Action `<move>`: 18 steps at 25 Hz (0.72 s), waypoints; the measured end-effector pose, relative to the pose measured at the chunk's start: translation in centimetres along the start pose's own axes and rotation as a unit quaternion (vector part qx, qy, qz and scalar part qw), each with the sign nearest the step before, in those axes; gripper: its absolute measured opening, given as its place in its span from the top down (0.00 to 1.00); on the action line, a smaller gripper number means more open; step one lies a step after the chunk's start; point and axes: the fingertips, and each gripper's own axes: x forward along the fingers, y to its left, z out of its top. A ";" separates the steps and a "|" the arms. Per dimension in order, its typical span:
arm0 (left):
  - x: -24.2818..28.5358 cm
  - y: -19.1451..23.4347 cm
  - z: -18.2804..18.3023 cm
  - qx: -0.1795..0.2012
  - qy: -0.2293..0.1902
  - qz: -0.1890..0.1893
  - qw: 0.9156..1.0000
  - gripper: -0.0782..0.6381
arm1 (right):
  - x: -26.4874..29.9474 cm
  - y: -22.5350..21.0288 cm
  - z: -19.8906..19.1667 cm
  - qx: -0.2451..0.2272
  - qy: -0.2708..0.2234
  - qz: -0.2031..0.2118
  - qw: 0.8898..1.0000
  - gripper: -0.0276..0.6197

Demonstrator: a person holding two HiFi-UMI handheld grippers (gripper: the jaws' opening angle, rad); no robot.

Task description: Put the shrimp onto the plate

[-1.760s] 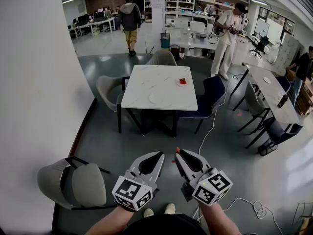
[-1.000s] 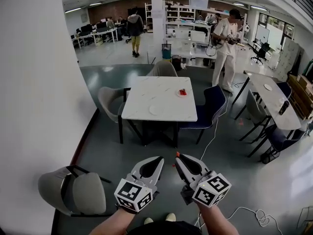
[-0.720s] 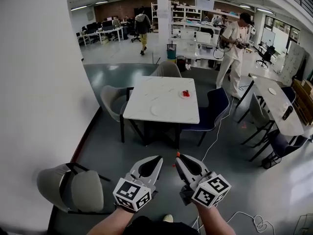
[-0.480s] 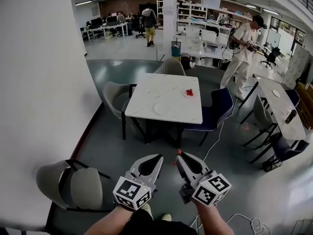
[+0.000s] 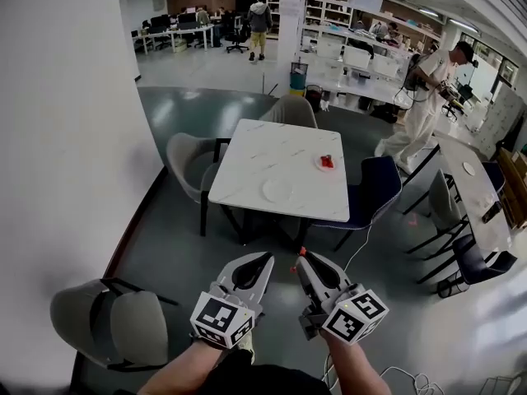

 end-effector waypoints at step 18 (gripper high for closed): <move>10.8 15.6 -2.1 -0.022 0.004 -0.028 0.999 0.88 | 15.1 -10.2 -0.1 0.016 0.007 -0.055 0.998 0.87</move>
